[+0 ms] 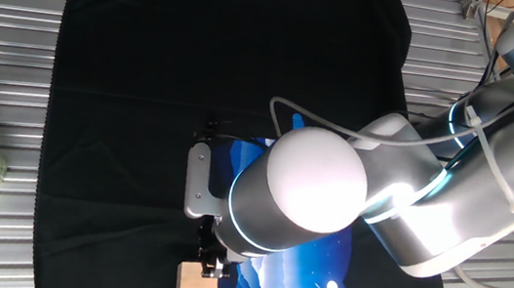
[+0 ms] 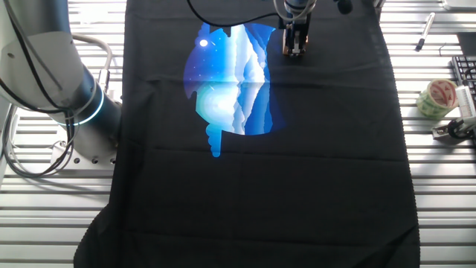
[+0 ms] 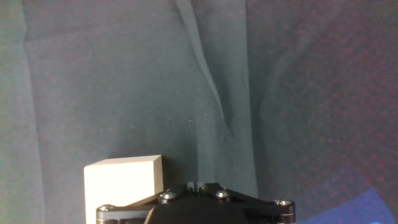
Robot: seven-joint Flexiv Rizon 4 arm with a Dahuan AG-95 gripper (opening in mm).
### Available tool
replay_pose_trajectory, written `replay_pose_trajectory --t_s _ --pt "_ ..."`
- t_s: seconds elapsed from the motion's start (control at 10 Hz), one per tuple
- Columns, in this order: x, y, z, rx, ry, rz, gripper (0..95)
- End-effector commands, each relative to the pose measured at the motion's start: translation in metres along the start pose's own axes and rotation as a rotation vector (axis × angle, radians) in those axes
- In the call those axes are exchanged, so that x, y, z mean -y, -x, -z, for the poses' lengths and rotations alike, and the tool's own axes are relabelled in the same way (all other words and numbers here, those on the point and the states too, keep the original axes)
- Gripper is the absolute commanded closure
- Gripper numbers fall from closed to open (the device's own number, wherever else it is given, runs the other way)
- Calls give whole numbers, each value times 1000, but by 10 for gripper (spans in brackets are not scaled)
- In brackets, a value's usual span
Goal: Approach and touch the side of the small block
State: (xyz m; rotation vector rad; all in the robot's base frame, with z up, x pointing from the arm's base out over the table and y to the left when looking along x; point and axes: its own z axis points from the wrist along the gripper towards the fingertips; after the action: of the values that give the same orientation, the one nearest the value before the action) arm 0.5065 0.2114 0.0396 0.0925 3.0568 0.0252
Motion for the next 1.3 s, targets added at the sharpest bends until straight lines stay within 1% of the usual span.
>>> replay_pose_trajectory --t_s 0.1,0.7,0.9,1.3 --pt "0 -1 0 -2 -2 0 950" --pt "-1 -1 0 3 -2 -2 950" --pt "-1 -1 0 0 -8 -6 950" --pt "-1 -1 0 -2 -6 -6 950"
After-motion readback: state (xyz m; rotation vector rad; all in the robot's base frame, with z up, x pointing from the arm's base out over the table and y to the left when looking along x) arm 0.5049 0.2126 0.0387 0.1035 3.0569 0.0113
